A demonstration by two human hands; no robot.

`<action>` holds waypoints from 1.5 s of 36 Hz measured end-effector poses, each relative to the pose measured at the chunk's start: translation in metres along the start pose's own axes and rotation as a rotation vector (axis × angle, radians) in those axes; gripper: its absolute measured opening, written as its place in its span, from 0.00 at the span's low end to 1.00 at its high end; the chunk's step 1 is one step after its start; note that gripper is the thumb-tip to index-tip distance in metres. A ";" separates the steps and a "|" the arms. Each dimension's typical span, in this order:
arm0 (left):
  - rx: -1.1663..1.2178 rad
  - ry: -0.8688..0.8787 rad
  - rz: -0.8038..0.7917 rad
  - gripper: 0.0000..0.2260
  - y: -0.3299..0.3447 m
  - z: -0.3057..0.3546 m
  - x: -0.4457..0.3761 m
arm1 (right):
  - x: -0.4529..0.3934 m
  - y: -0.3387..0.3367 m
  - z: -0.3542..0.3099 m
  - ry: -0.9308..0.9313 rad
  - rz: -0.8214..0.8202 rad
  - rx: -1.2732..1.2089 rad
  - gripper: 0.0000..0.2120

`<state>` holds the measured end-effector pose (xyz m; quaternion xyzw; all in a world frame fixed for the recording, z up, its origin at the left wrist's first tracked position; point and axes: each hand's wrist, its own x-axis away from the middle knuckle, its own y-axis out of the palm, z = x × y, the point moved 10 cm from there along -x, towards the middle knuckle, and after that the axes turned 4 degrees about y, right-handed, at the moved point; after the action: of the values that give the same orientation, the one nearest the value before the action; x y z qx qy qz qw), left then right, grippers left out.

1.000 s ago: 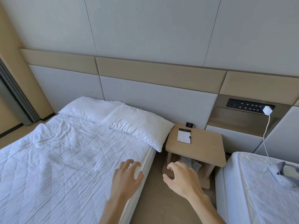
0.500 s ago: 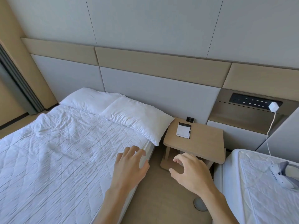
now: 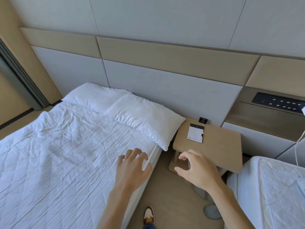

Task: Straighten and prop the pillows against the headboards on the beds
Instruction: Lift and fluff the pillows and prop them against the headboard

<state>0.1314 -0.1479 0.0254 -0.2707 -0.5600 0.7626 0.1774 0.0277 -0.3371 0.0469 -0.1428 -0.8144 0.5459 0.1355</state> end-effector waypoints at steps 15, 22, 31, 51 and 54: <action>0.036 0.053 -0.052 0.14 0.048 -0.077 -0.182 | -0.193 0.017 -0.007 0.086 -0.055 0.008 0.19; 0.026 0.083 -0.065 0.14 0.069 -0.090 -0.243 | -0.252 0.023 0.006 0.135 -0.104 -0.012 0.20; 0.005 0.070 -0.075 0.12 0.102 -0.104 -0.333 | -0.346 0.027 0.037 0.137 -0.146 -0.039 0.21; 0.005 0.090 -0.317 0.21 0.194 -0.122 -0.588 | -0.609 0.032 0.125 0.119 -0.289 -0.167 0.20; -0.009 0.112 -0.363 0.16 0.210 -0.135 -0.624 | -0.640 0.043 0.140 0.151 -0.306 -0.211 0.19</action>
<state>0.7140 -0.4687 -0.0713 -0.2079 -0.5922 0.6994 0.3419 0.5687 -0.6839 -0.0855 -0.0715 -0.8669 0.4182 0.2618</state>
